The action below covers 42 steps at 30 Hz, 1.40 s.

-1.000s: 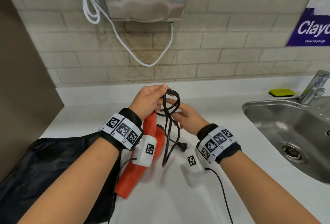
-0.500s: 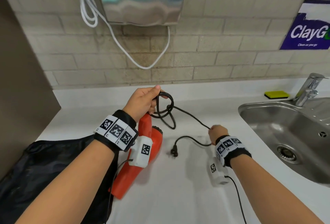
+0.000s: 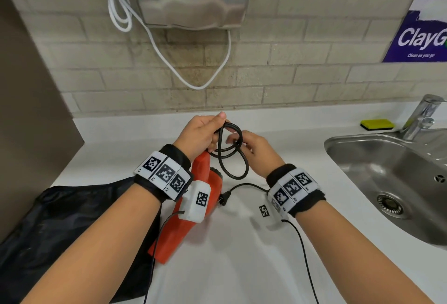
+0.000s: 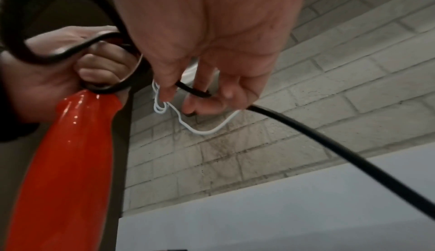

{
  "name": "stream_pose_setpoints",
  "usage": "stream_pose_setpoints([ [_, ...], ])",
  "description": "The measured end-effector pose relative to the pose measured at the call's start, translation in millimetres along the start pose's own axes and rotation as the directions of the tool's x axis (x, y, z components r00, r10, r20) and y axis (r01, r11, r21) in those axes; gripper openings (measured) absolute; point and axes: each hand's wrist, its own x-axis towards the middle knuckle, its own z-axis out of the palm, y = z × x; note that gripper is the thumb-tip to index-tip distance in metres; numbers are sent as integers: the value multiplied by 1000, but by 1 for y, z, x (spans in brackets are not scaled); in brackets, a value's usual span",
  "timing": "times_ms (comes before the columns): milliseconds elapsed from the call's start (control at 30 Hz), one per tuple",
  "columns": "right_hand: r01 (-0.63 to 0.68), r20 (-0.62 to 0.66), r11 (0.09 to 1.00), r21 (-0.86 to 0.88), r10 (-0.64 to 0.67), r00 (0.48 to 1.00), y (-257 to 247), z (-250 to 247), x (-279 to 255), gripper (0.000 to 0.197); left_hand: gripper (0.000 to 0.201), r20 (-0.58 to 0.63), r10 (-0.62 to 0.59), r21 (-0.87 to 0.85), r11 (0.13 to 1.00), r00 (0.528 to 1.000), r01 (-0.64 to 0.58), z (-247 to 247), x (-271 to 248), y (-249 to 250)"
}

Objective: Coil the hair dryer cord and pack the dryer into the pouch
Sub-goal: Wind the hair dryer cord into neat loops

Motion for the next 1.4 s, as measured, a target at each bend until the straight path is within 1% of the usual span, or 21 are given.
stream_pose_setpoints([
  [33, -27, -55, 1000, -1, 27, 998, 0, 0, 0, 20, 36, 1, 4, 5, 1000, 1000, -4, 0, 0, 0],
  [133, -157, -164, 980, -121, 137, 977, 10, 2, -2, 19, 39, -2, 25, 32, 999, 1000, -25, -1, -1, 0],
  [233, -326, -175, 923, -206, 293, 940, 25, 4, -6, 19, 41, -19, 50, 68, 996, 999, -49, -4, -1, 1],
  [333, -464, -176, 863, -201, 434, 883, 35, 2, -7, 19, 43, -25, 64, 99, 993, 998, -61, -4, -1, -1],
  [400, -568, -107, 778, -270, 562, 820, 46, 0, -9, 21, 41, -25, 33, 38, 999, 999, -32, -4, -1, -2],
  [467, -635, -3, 663, -397, 690, 723, 56, 0, -14, 28, 38, -22, 26, -7, 1000, 999, -26, -5, 0, -3],
  [500, -646, 41, 638, -420, 724, 689, 58, 0, -17, 30, 36, -15, 31, -10, 999, 999, -31, -4, 0, -3],
  [533, -635, 79, 642, -430, 727, 682, 57, 1, -20, 31, 35, -9, 38, -3, 999, 999, -38, -4, 0, -4],
  [600, -558, 98, 699, -448, 658, 746, 47, -2, -22, 31, 31, -3, 58, 29, 998, 998, -57, -4, 1, -5],
  [667, -414, 151, 811, -413, 509, 847, 31, -4, -21, 40, 25, 3, 76, 68, 995, 997, -76, -4, 2, -5],
  [700, -334, 210, 886, -321, 410, 887, 21, -6, -21, 40, 23, 6, 81, 79, 994, 997, -81, -4, 2, -6],
  [733, -273, 272, 945, -180, 315, 909, 8, -7, -19, 37, 23, 6, 85, 86, 993, 996, -85, -4, 3, -6],
  [800, -232, 353, 971, 64, 196, 915, -8, -6, -17, 27, 23, 9, 89, 85, 992, 996, -89, -5, 4, -6],
  [867, -220, 376, 961, 168, 144, 915, -14, -5, -13, 19, 22, 16, 85, 74, 993, 996, -86, -6, 3, -6],
  [933, -227, 379, 949, 219, 132, 916, -17, -4, -11, 23, 22, 24, 84, 64, 994, 996, -86, -8, 3, -6],
  [1000, -220, 355, 947, 235, 127, 926, -13, 1, -10, 25, 22, 27, 80, 47, 996, 996, -81, -10, 3, -6],
  [1100, -207, 345, 936, 284, 102, 933, -14, 10, -9, 42, 20, 44, 89, 59, 994, 995, -92, -9, 3, -6],
  [1133, -206, 353, 933, 296, 94, 931, -13, 13, -8, 40, 19, 55, 99, 60, 993, 994, -102, -8, 2, -5],
  [1200, -222, 365, 938, 267, 115, 924, -13, 15, -6, 24, 17, 62, 104, 38, 994, 993, -106, -9, 1, -5],
  [1333, -282, 270, 930, 236, 216, 938, -11, 5, -3, 24, 19, 45, 55, -5, 998, 997, -55, -13, 2, -5],
  [1400, -269, 199, 939, 213, 228, 953, -13, -7, -1, 25, 21, 53, 37, -6, 999, 998, -36, -14, 2, -4],
])
